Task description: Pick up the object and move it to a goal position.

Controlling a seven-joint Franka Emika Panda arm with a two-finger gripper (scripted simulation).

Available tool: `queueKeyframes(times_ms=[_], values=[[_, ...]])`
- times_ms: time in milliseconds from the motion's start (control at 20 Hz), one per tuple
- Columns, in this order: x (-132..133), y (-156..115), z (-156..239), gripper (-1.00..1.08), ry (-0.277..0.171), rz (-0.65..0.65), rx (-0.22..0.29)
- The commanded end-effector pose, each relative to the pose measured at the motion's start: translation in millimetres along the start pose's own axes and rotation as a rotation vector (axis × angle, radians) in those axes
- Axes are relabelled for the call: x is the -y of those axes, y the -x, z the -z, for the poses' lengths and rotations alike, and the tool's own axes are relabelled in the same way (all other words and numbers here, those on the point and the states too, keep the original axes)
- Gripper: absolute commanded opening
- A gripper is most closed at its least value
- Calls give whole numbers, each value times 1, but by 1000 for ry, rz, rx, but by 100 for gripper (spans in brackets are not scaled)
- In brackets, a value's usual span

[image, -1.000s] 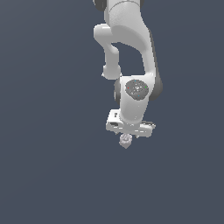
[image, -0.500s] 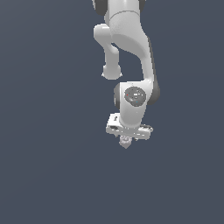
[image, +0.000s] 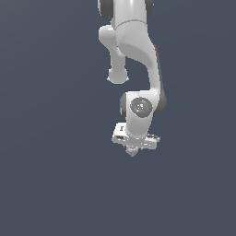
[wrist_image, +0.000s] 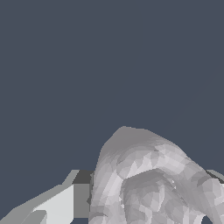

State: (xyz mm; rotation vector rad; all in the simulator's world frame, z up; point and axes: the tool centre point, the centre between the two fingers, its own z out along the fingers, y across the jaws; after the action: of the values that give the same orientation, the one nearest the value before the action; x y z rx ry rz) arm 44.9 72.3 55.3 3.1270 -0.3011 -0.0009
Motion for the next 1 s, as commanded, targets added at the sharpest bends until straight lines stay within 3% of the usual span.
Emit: queueKeyframes(times_ms=[0, 550, 950], values=[[0, 0, 0, -100, 0, 0, -1], [-1, 0, 2, -100, 0, 0, -1], [-17, 9, 23, -100, 0, 0, -1]])
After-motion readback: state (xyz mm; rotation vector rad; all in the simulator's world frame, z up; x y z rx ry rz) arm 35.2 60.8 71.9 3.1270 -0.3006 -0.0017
